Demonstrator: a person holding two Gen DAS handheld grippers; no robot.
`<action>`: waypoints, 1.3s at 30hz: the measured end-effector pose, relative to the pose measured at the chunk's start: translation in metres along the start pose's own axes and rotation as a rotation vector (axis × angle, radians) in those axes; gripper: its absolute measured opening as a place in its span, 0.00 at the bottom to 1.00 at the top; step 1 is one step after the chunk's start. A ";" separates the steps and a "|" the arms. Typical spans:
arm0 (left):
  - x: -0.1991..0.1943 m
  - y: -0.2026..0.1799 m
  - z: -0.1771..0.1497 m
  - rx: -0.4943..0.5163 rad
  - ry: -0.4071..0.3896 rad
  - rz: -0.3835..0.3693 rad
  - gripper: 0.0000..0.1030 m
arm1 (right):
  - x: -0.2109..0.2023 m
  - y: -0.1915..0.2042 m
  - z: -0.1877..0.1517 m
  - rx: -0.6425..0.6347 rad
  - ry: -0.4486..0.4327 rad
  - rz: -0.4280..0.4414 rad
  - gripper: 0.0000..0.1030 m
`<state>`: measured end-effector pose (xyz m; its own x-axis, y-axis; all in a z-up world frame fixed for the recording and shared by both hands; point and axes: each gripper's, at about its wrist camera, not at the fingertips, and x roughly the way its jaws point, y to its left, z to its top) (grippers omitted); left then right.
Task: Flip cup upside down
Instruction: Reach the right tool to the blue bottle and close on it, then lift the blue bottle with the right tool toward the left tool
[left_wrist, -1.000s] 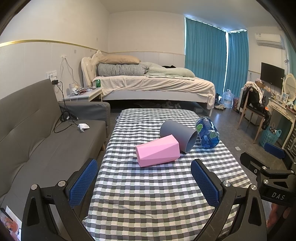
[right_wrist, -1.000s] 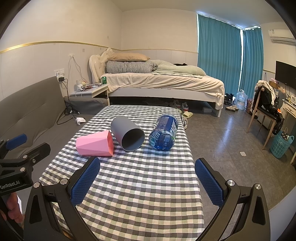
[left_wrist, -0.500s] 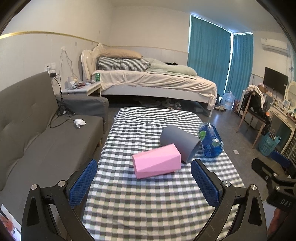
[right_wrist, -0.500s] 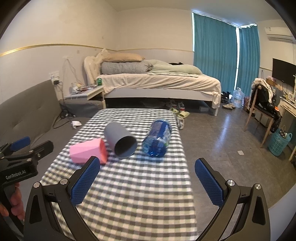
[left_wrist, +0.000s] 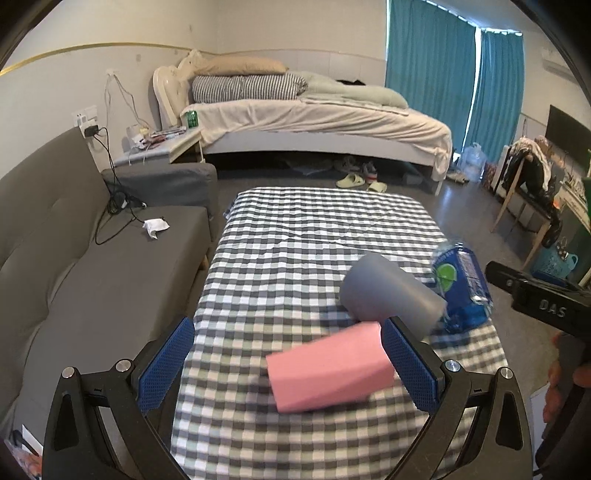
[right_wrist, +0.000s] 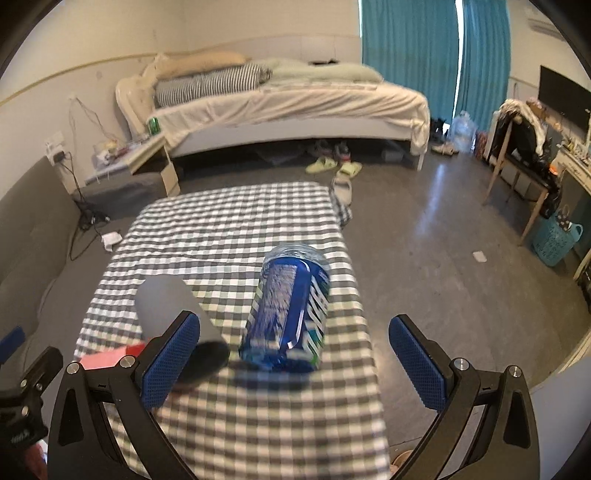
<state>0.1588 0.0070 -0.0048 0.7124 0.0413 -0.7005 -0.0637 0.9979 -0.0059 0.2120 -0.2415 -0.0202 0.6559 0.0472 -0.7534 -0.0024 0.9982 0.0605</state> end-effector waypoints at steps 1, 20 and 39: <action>0.008 -0.001 0.003 -0.004 0.016 0.002 1.00 | 0.009 0.000 0.003 0.000 0.022 -0.002 1.00; 0.050 -0.016 0.024 0.015 0.097 0.012 1.00 | 0.079 -0.016 -0.011 0.094 0.274 0.133 0.64; -0.049 -0.006 -0.037 0.015 -0.009 -0.020 1.00 | -0.042 0.032 -0.140 -0.029 0.259 0.196 0.63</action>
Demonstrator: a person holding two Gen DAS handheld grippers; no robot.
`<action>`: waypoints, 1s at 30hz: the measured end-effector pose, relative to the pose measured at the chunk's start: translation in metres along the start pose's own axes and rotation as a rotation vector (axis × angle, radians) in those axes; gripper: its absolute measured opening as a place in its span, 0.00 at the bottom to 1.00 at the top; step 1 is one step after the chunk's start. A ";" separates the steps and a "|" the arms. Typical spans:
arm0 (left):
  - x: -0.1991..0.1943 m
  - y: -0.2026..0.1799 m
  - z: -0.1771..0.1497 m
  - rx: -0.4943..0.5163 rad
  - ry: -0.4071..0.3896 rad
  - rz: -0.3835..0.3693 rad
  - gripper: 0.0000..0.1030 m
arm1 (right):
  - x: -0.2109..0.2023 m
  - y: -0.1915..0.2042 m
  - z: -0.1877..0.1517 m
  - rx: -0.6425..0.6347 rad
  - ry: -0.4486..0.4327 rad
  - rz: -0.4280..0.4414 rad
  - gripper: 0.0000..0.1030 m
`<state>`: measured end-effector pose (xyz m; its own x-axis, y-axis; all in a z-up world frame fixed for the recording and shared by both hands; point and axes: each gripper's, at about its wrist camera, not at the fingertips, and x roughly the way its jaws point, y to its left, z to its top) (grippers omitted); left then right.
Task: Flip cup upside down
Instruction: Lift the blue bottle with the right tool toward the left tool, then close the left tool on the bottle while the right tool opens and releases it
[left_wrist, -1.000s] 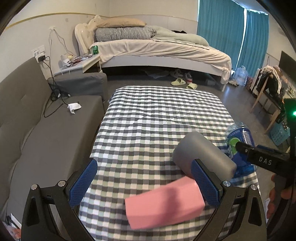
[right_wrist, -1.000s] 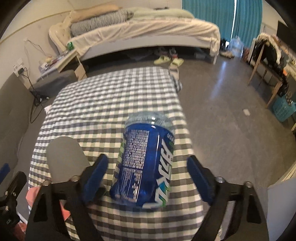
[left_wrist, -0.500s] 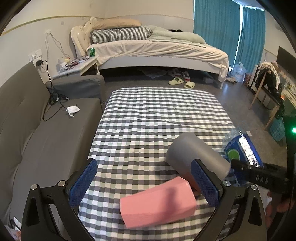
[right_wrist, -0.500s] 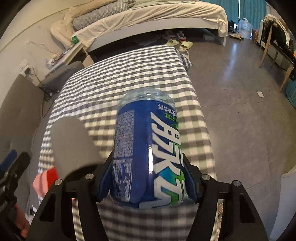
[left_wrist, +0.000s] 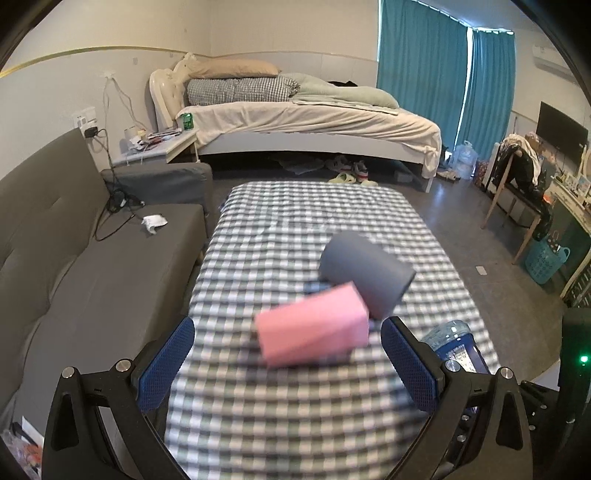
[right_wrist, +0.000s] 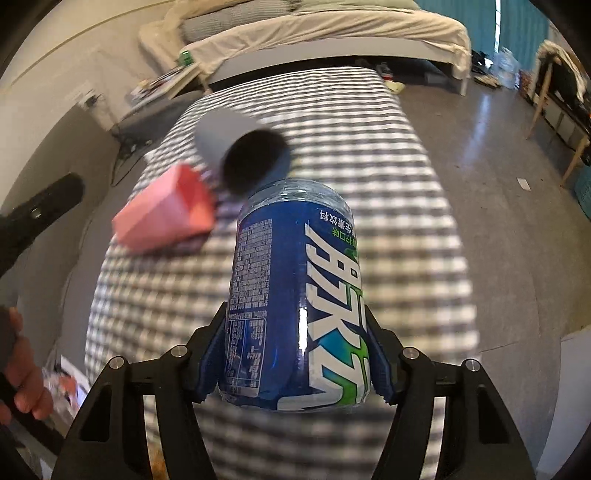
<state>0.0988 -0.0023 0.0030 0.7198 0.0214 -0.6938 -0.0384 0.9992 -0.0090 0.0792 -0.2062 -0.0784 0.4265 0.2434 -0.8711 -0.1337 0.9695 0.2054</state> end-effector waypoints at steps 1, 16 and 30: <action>-0.005 0.003 -0.009 0.000 0.003 0.010 1.00 | 0.000 0.005 -0.005 -0.011 0.007 0.000 0.63; -0.024 0.019 -0.054 -0.035 0.057 0.065 1.00 | -0.007 0.033 -0.026 -0.097 -0.004 -0.043 0.78; -0.025 -0.018 -0.044 -0.008 0.119 0.047 1.00 | -0.095 -0.015 -0.017 -0.147 -0.176 -0.101 0.80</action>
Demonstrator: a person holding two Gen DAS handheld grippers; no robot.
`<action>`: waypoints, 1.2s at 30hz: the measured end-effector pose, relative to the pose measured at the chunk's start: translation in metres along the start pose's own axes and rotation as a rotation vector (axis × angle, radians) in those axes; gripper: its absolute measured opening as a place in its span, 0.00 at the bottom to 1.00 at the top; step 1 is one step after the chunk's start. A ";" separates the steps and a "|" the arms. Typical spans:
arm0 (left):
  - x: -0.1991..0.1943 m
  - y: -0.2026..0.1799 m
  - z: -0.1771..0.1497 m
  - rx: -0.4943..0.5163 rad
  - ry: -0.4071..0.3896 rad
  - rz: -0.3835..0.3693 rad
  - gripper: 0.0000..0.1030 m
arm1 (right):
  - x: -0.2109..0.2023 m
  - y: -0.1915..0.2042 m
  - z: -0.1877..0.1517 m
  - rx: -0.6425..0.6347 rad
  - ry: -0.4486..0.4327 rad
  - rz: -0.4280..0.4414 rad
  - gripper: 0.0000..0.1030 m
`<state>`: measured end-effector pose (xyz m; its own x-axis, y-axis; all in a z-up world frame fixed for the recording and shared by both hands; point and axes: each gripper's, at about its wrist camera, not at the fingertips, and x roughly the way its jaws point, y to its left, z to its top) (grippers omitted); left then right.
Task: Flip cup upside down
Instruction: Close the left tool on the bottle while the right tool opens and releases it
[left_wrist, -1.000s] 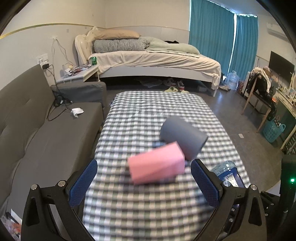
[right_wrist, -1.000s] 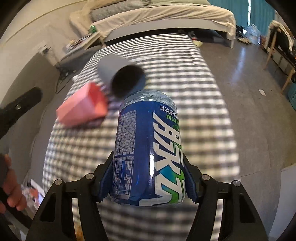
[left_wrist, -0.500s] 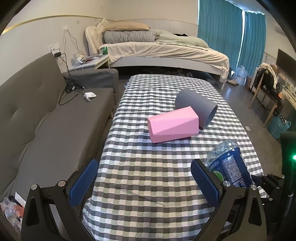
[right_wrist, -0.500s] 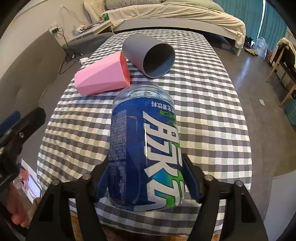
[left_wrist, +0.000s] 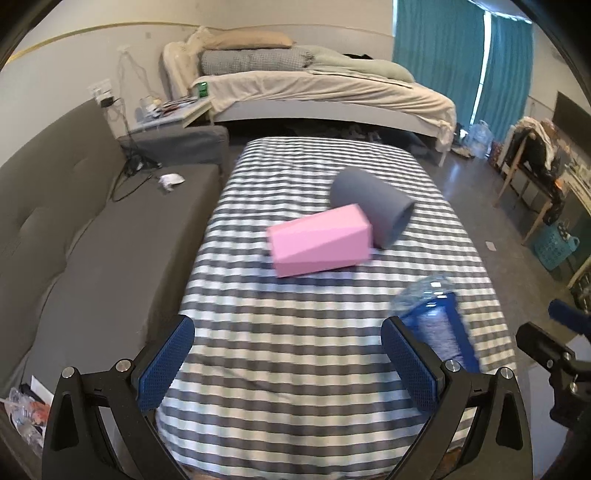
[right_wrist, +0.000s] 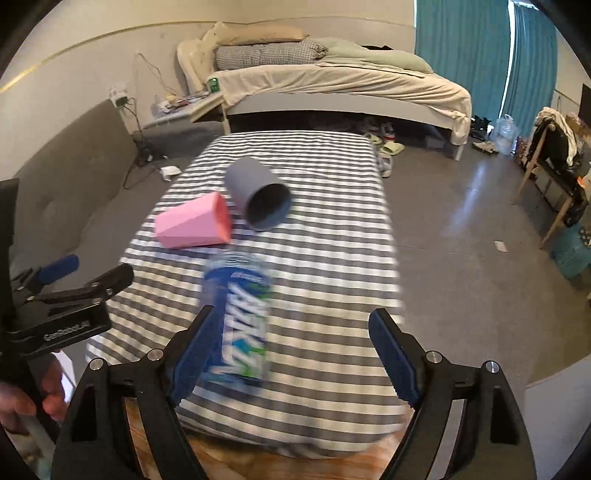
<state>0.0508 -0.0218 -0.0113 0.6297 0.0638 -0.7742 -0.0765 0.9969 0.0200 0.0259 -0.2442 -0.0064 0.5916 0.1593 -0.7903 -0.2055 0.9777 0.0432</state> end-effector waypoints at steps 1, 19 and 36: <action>0.000 -0.006 0.001 0.013 0.001 -0.003 1.00 | -0.001 -0.006 0.000 -0.004 -0.001 -0.016 0.80; 0.054 -0.085 0.031 0.023 0.183 -0.102 0.99 | 0.029 -0.074 -0.001 0.120 0.013 -0.007 0.80; 0.073 -0.087 0.022 0.003 0.309 -0.223 0.78 | 0.038 -0.070 0.001 0.135 0.032 -0.020 0.80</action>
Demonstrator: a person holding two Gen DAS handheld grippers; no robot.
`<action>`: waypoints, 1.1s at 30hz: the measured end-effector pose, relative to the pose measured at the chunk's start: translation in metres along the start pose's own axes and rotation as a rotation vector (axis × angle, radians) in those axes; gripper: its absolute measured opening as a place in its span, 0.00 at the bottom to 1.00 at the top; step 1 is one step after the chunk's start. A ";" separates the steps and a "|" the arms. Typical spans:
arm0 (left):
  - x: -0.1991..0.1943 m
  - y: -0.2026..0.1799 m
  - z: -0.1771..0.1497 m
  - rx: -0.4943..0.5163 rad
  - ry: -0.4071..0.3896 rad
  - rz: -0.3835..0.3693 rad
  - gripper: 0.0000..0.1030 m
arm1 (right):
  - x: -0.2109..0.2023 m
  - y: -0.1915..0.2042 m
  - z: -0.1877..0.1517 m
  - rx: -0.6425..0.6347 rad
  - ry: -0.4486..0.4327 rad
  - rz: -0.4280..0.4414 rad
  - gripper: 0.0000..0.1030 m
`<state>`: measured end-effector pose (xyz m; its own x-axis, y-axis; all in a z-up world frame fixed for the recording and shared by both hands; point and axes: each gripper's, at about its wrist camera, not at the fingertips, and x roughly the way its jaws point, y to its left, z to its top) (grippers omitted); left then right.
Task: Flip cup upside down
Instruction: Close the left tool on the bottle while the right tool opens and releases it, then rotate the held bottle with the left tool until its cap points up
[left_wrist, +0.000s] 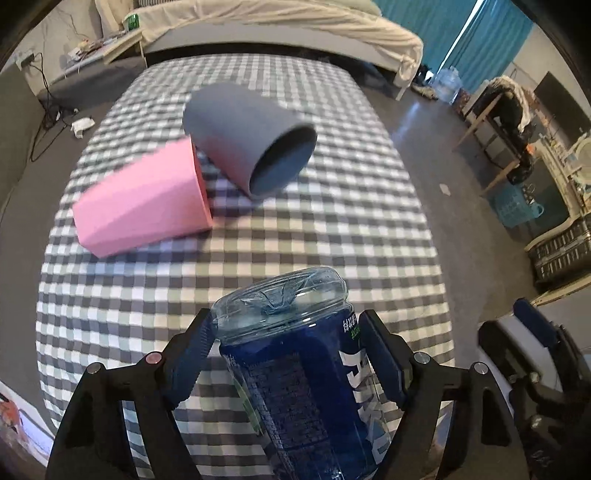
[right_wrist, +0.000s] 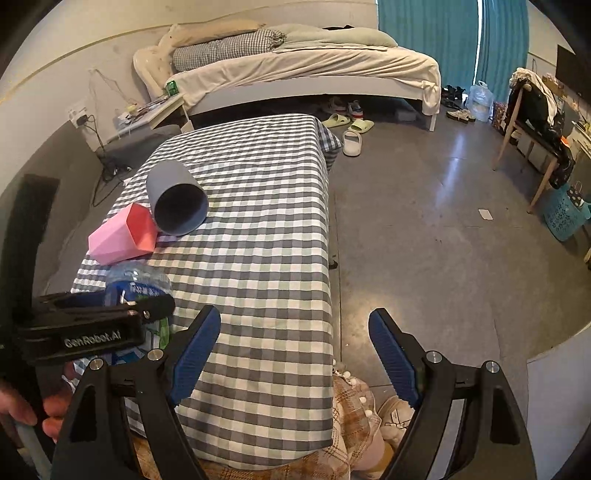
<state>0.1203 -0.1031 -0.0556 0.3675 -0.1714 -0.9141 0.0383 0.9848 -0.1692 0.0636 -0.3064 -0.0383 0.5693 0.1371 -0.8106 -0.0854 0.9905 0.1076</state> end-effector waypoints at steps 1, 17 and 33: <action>-0.006 0.000 0.001 0.000 -0.023 -0.005 0.78 | -0.001 0.001 0.000 -0.002 -0.001 -0.001 0.80; -0.011 0.012 0.001 0.066 -0.090 0.031 0.79 | -0.010 0.008 -0.010 -0.012 -0.002 -0.023 0.80; -0.010 0.040 0.019 -0.191 0.214 0.033 0.91 | 0.003 0.018 0.005 -0.011 -0.003 0.011 0.80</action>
<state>0.1356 -0.0618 -0.0466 0.1607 -0.1609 -0.9738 -0.1542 0.9704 -0.1858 0.0676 -0.2886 -0.0362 0.5706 0.1477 -0.8078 -0.1007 0.9889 0.1097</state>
